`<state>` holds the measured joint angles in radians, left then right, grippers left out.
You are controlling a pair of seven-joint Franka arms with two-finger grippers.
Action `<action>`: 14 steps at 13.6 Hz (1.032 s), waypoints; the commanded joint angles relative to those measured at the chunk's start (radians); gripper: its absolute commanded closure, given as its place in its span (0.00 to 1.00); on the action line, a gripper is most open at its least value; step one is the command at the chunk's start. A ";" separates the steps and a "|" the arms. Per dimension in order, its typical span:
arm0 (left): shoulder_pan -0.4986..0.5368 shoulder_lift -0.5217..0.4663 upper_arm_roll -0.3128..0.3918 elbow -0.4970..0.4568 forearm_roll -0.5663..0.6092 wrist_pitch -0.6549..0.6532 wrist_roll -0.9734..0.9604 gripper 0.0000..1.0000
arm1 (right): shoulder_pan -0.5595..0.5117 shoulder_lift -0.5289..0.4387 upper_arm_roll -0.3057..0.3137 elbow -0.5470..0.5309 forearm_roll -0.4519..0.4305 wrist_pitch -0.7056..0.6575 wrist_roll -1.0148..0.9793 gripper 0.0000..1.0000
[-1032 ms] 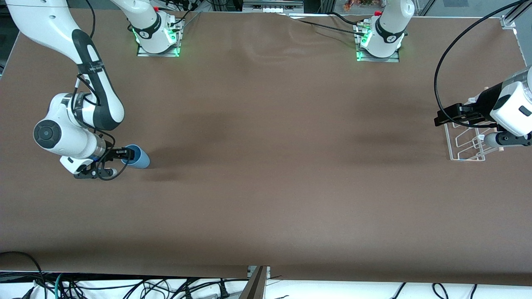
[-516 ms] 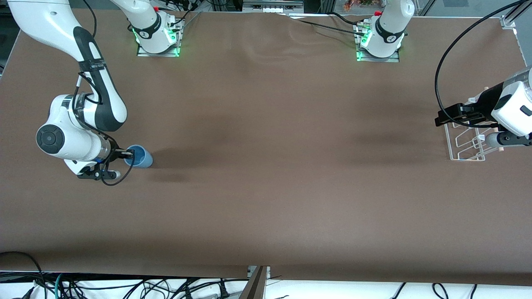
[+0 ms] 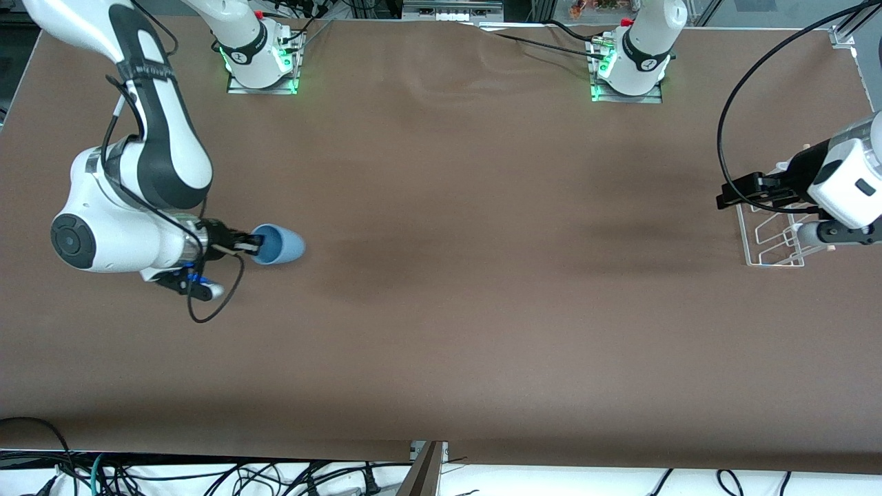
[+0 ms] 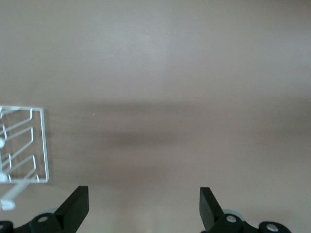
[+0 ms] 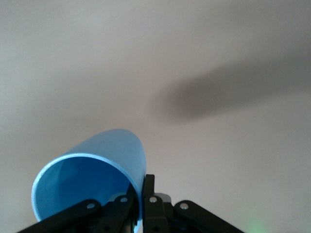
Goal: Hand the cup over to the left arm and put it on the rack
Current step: 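Lift the blue cup with the right gripper toward the table middle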
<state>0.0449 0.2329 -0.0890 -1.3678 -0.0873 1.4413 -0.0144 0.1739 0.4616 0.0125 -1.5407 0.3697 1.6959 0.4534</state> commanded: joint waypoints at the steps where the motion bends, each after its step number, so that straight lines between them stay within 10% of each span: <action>1: 0.007 -0.004 0.003 -0.013 -0.047 -0.007 0.407 0.00 | 0.068 0.020 -0.003 0.050 0.150 -0.032 0.152 1.00; 7: 0.023 -0.007 0.002 -0.030 -0.222 -0.002 0.986 0.00 | 0.242 0.042 -0.003 0.116 0.562 0.073 0.491 1.00; 14: 0.009 -0.020 -0.092 -0.132 -0.374 0.261 1.330 0.00 | 0.340 0.042 -0.002 0.119 0.833 0.226 0.617 1.00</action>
<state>0.0587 0.2358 -0.1331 -1.4618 -0.4469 1.6235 1.2546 0.4950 0.4892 0.0164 -1.4505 1.1390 1.8953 1.0316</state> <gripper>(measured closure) 0.000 0.952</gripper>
